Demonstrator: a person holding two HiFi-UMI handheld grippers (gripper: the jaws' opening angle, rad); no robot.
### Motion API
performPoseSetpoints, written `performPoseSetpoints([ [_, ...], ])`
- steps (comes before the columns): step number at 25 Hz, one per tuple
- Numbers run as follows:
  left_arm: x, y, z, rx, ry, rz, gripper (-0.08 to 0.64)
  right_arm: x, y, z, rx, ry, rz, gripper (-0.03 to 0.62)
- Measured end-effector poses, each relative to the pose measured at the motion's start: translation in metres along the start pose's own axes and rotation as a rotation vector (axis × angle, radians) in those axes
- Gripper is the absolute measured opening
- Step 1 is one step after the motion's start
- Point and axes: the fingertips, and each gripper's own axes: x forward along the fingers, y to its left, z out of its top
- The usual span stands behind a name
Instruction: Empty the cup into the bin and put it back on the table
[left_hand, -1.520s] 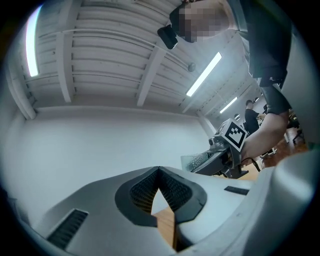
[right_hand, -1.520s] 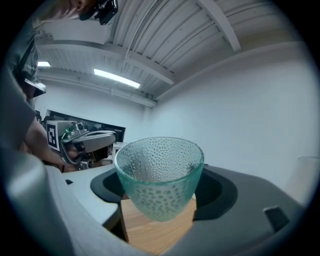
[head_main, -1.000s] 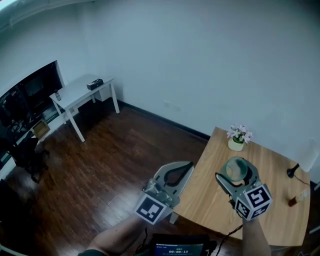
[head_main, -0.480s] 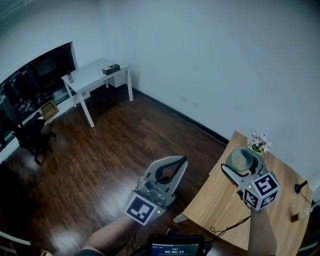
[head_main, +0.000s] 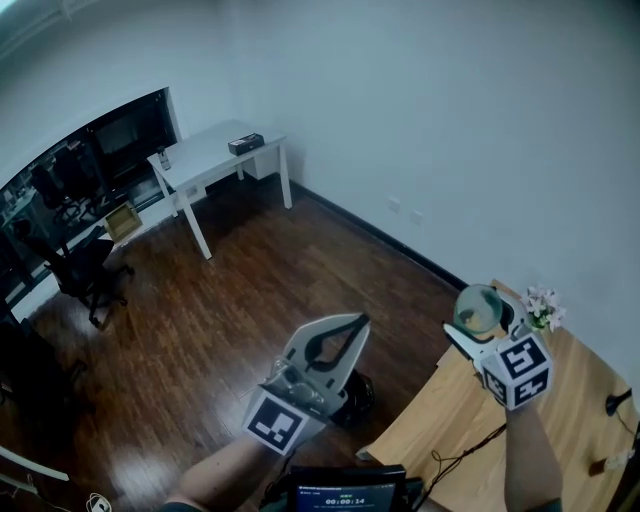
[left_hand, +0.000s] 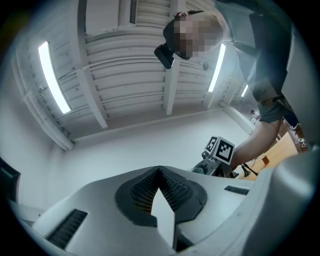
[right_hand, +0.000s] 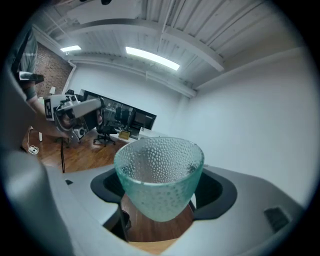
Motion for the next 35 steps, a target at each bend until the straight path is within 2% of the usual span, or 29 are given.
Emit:
performPoseSetpoints([
  [6, 0.009, 0.02, -0.012, -0.001, -0.007, 0.006, -0.008, 0.032, -0.017, -0.028, -0.102, 0.135, -0.018, 0.388],
  [12, 0.016, 0.041, -0.027, -0.017, -0.015, -0.023, -0.008, 0.052, -0.031, -0.052, -0.135, 0.263, -0.053, 0.388],
  [20, 0.025, 0.079, -0.042, 0.002, -0.052, 0.004, -0.008, 0.081, -0.036, -0.075, -0.232, 0.41, -0.073, 0.388],
  [24, 0.026, 0.095, -0.046, -0.001, -0.065, 0.034, -0.008, 0.094, -0.035, -0.063, -0.315, 0.436, -0.075, 0.388],
  [30, 0.025, 0.115, -0.056, 0.041, -0.004, 0.098, -0.009, 0.114, -0.024, -0.05, -0.386, 0.474, -0.06, 0.388],
  [35, 0.027, 0.126, -0.052, 0.052, 0.0, 0.109, -0.009, 0.128, -0.015, -0.045, -0.469, 0.508, -0.037, 0.388],
])
